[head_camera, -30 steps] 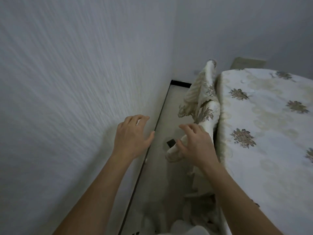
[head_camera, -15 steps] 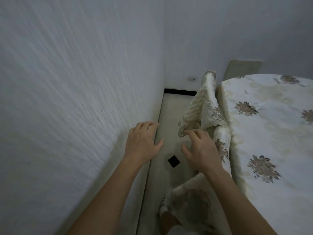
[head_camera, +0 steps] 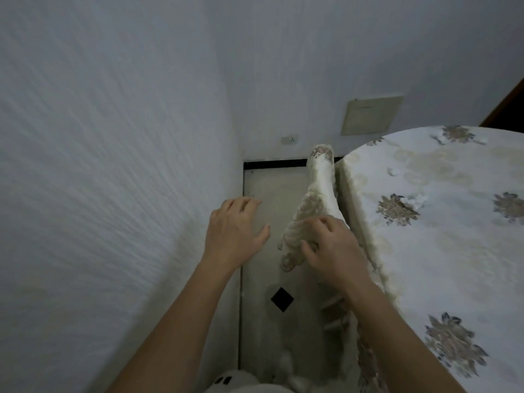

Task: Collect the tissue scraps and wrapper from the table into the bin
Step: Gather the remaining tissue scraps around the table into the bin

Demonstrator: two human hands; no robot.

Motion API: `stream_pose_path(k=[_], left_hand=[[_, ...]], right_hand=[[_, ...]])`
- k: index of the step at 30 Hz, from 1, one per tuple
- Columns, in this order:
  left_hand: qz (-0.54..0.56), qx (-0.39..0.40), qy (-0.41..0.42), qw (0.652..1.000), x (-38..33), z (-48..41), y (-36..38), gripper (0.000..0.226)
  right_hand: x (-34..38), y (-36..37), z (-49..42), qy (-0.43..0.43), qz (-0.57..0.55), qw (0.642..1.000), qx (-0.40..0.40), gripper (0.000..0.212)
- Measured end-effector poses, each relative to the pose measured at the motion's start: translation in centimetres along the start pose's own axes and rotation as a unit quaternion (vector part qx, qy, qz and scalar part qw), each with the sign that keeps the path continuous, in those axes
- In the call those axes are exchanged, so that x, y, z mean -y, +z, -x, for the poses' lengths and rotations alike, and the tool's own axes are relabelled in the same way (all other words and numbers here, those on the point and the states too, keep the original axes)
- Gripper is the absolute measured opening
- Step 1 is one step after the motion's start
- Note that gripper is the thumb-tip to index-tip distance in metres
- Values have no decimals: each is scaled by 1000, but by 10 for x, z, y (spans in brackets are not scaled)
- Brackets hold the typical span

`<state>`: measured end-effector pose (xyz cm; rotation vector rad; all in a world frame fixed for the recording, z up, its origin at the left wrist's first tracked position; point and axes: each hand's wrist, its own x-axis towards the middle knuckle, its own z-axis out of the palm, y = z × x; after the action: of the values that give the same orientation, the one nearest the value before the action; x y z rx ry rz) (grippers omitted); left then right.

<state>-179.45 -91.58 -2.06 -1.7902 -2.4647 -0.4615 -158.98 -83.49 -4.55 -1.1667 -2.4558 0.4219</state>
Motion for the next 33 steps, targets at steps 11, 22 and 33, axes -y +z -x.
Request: stream_pose_path(k=[11, 22, 33], left_hand=[[8, 35, 43, 998, 24, -135, 48, 61], [44, 42, 129, 990, 25, -388, 95, 61], [115, 113, 289, 944, -64, -530, 144, 61]], right_hand=[[-47, 23, -105, 52, 22, 998, 1, 42], [-103, 45, -286, 133, 32, 990, -31, 42], [-167, 7, -341, 293, 72, 949, -96, 43]])
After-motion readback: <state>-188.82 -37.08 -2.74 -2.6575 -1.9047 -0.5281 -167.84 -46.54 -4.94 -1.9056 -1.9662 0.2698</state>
